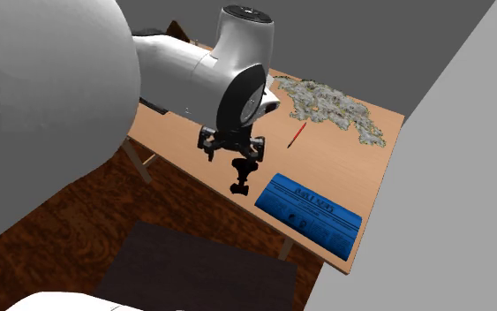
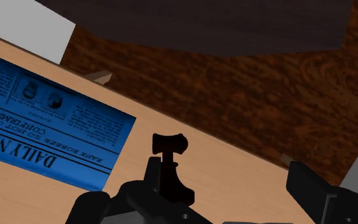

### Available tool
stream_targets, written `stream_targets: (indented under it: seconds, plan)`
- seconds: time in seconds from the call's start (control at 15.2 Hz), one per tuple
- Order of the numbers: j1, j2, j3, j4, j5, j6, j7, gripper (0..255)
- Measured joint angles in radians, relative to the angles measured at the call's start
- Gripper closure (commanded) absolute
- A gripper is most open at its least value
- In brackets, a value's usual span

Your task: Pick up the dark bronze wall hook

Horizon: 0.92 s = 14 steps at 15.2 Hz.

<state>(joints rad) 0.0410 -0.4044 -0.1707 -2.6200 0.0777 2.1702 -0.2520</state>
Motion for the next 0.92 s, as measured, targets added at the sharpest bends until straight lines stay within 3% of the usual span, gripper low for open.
stream_targets:
  seconds: [0.4,0.66,0.92]
  plan:
    - [0.046,0.235,-0.038,0.022,0.114,0.227,-0.111,0]
    - [0.067,0.418,-0.053,0.070,0.252,0.356,-0.245,0]
    - [0.057,0.600,-0.018,0.150,0.421,0.449,-0.389,0]
